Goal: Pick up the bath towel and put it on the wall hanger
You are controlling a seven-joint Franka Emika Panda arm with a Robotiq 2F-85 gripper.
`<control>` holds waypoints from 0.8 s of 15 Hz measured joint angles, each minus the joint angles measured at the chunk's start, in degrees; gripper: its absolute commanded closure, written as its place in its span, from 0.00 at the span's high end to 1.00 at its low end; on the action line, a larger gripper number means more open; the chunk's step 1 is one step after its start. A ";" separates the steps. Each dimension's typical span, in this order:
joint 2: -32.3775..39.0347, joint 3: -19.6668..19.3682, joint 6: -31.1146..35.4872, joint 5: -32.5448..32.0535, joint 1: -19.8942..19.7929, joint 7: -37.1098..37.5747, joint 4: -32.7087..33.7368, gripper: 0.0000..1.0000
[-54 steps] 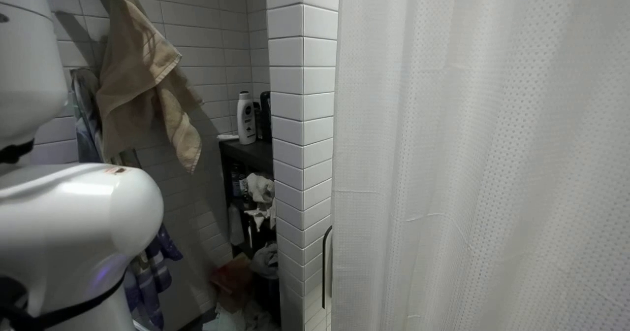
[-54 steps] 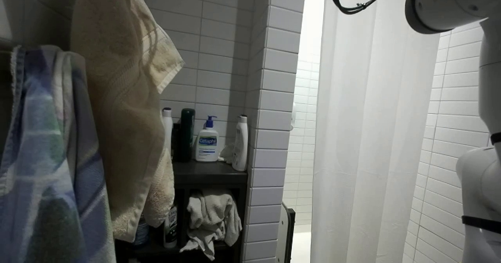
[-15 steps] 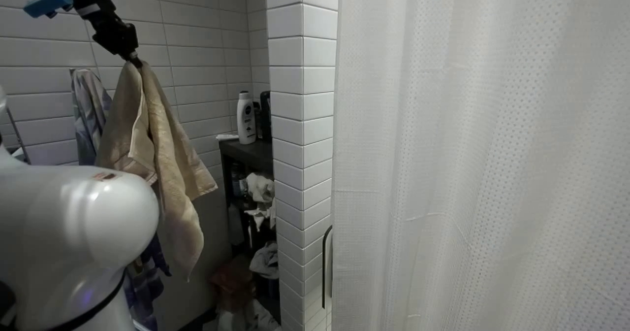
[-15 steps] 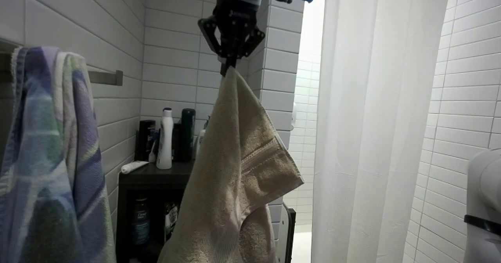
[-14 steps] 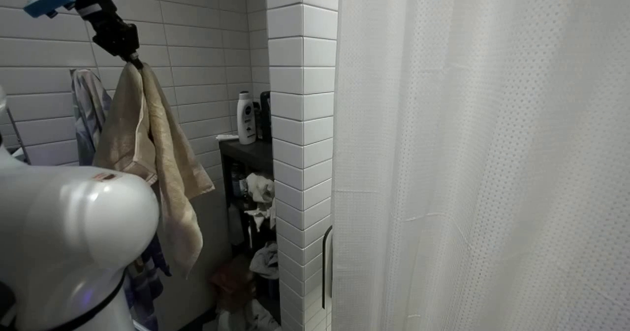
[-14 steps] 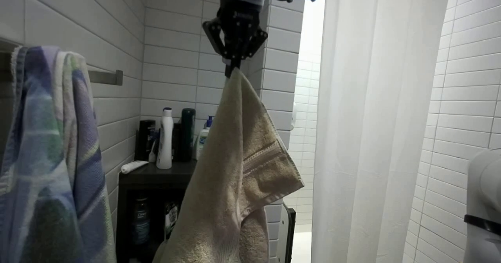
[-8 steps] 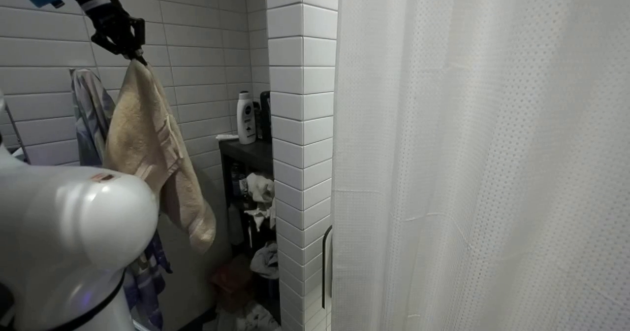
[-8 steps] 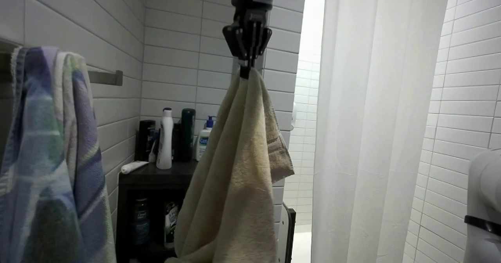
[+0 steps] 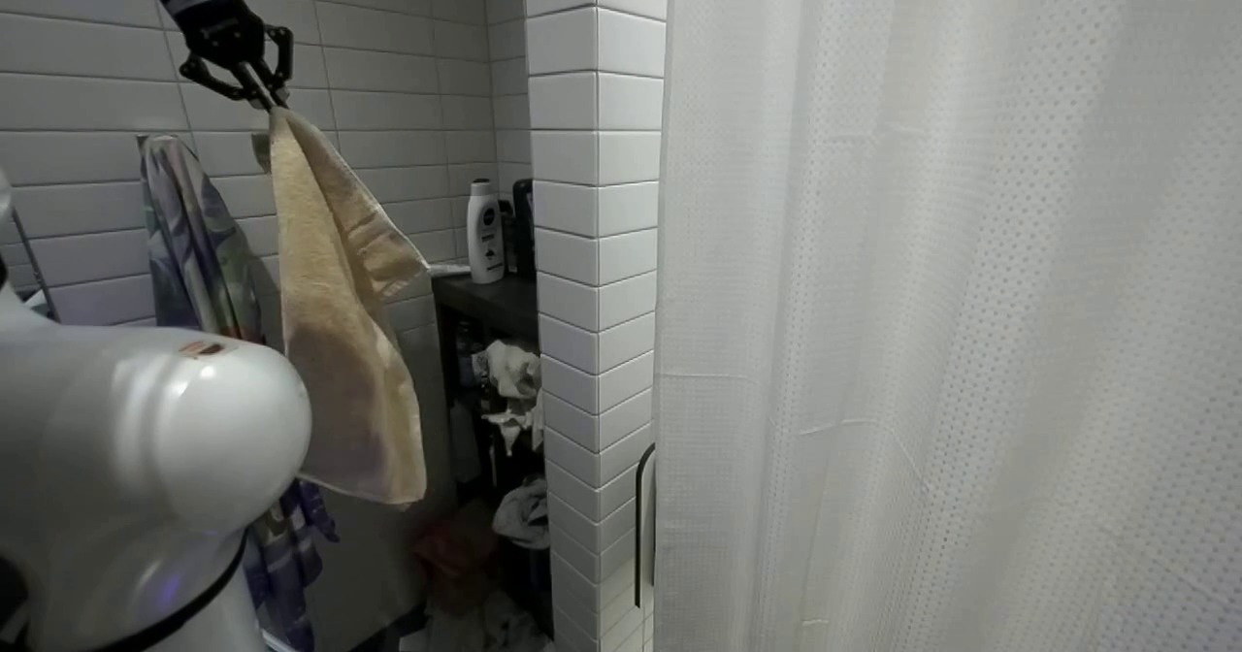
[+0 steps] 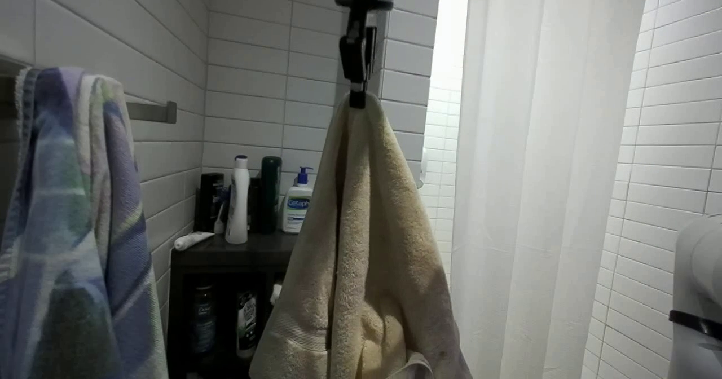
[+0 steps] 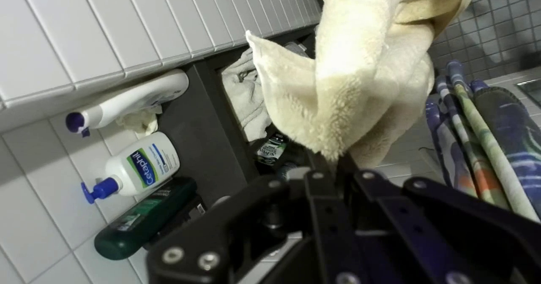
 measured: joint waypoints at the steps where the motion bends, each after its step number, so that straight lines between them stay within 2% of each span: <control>1: 0.21 0.25 0.03 -0.64 0.00 -0.67 0.88 0.02; 6: 3.34 4.18 -0.02 -7.11 0.08 -1.51 7.57 0.02; 12: 13.01 11.43 -1.23 -18.23 0.36 -1.13 15.64 0.02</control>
